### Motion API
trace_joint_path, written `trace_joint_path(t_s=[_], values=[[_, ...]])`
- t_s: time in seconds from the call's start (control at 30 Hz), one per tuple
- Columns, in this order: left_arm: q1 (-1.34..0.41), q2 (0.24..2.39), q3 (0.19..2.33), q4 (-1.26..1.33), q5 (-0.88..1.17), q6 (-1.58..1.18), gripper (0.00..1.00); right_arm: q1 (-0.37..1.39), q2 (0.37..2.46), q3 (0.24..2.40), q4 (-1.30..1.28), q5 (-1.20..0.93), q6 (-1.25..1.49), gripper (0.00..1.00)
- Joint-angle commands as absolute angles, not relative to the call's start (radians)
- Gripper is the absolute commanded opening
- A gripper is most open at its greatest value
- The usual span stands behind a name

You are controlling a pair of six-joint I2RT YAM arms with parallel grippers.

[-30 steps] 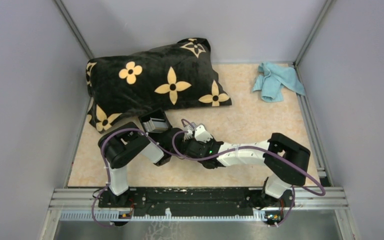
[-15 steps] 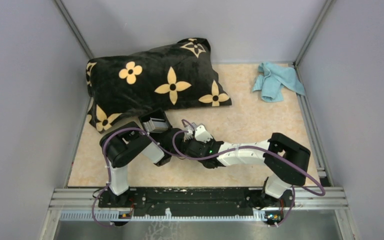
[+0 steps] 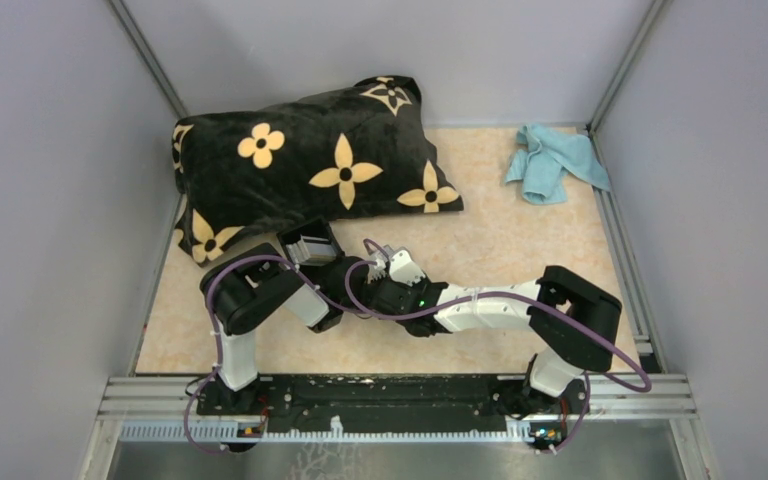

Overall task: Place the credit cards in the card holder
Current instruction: Close the card holder at the center of the board.

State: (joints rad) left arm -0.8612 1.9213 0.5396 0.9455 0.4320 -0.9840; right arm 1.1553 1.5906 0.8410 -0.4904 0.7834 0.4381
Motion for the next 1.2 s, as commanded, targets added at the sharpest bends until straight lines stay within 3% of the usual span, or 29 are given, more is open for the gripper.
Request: trace_joint_path(t_s=[0.0,1.17], values=[[-0.866,1.954,0.526,0.913,0.445,-0.969,0.0,1.151,1.559,0.869,-0.461,0.772,0.449,0.03],[-0.868,1.953,0.54,0.887,0.444,-0.967,0.0,1.078,1.533,0.739,-0.489,0.687,0.635,0.02]])
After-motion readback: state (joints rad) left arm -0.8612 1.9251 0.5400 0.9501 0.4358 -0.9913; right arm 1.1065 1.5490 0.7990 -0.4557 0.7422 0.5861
